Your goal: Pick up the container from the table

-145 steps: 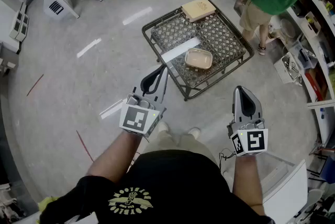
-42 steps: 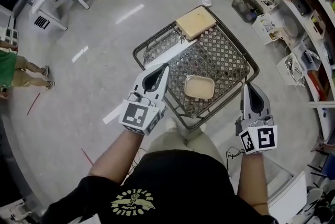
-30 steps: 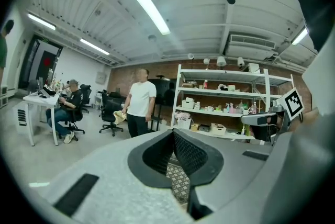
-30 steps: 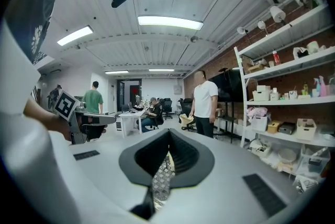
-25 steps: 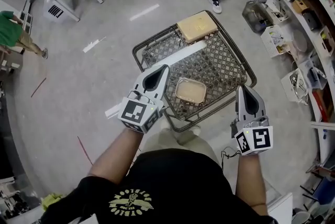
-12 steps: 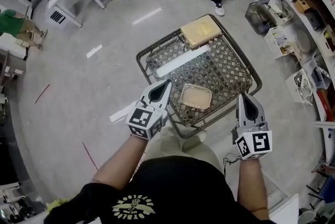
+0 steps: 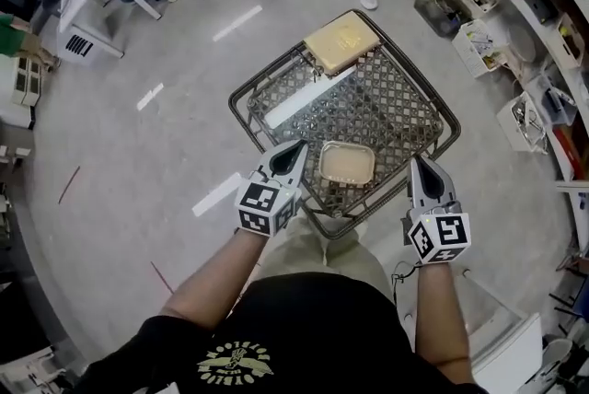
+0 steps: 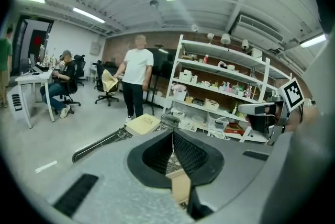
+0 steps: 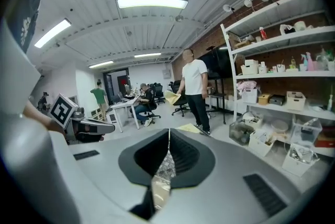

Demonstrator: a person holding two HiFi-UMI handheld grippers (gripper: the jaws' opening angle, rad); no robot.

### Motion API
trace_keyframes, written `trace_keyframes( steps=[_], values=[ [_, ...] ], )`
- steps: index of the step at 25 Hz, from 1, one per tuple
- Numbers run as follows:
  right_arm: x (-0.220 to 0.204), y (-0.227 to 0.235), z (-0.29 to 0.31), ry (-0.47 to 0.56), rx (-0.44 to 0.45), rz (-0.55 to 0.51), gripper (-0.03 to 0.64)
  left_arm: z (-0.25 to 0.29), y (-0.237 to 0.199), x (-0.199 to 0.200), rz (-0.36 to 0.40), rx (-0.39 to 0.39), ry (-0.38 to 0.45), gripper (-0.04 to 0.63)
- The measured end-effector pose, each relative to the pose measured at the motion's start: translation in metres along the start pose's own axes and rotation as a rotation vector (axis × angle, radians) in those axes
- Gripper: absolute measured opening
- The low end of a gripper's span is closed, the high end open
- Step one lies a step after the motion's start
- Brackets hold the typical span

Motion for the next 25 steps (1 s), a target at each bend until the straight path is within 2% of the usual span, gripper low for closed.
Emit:
trace_keyframes(
  steps=[13, 21, 25],
  values=[
    [-0.062, 0.001, 0.032, -0.154, -0.027, 0.073, 0.014, 0.03, -0.023, -0.05, -0.091, -0.021, -0.123, 0.011],
    [-0.087, 0.006, 0.041, -0.231, -0.023, 0.094, 0.014, 0.043, -0.03, -0.074, -0.139, -0.008, -0.166, 0.011],
    [-0.1, 0.01, 0.045, -0.273, -0.02, 0.109, 0.046, 0.046, -0.031, -0.082, -0.152, 0.002, -0.18, 0.011]
  ],
)
Point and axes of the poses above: the fingertips, and each gripper's own axes: z forward along the fingers, y to its right, x out of its top, the point moved 10 cm from there along -z, backward along the fingers, and after that the axes turned 4 degrees about y, right-handed, at the moved point
